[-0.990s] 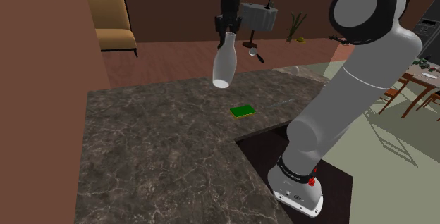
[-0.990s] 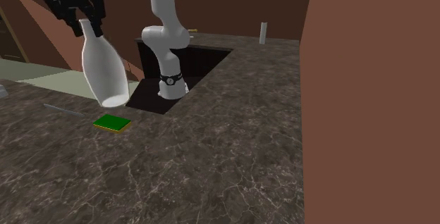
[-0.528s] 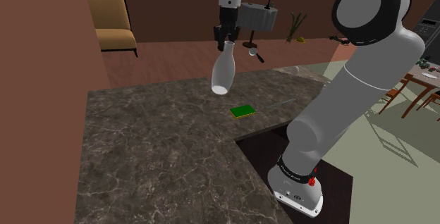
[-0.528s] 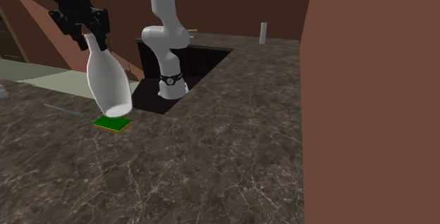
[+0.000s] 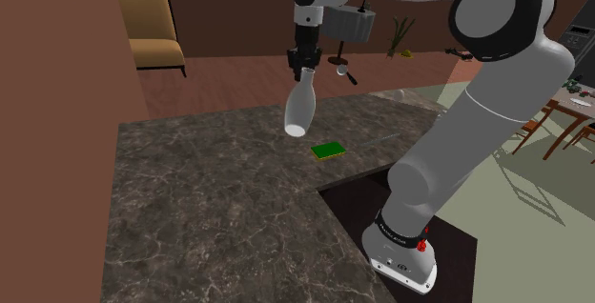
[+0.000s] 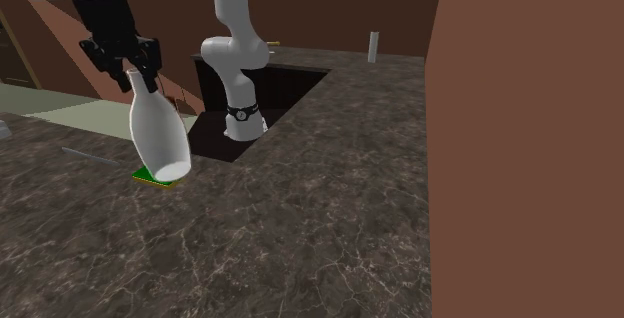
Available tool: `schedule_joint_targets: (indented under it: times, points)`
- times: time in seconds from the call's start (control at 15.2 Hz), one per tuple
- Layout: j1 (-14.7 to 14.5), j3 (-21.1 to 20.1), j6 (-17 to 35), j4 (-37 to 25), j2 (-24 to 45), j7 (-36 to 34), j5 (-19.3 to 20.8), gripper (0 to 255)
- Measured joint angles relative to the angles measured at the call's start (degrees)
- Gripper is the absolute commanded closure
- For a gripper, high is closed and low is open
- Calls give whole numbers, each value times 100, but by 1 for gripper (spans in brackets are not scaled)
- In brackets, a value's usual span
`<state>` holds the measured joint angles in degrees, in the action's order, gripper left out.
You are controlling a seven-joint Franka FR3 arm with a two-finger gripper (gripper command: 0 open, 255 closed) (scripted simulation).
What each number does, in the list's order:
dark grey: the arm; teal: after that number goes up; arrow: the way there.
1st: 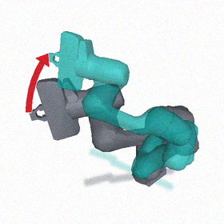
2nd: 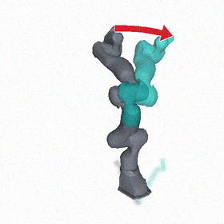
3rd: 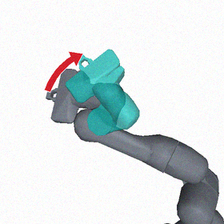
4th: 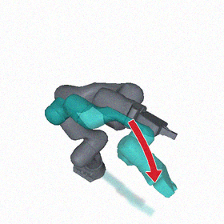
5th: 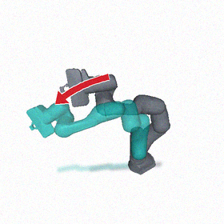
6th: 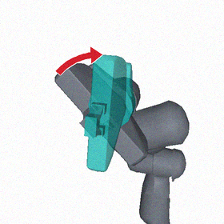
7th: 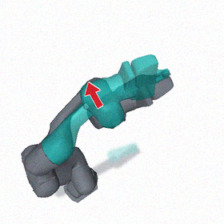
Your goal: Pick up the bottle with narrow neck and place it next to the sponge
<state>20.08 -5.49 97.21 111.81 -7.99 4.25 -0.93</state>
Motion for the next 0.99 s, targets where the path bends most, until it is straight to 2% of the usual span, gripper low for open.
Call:
schedule_joint_targets:
  times: [0.99]
  points:
    - [-14,-23,1145,956,188,-26,7,255]
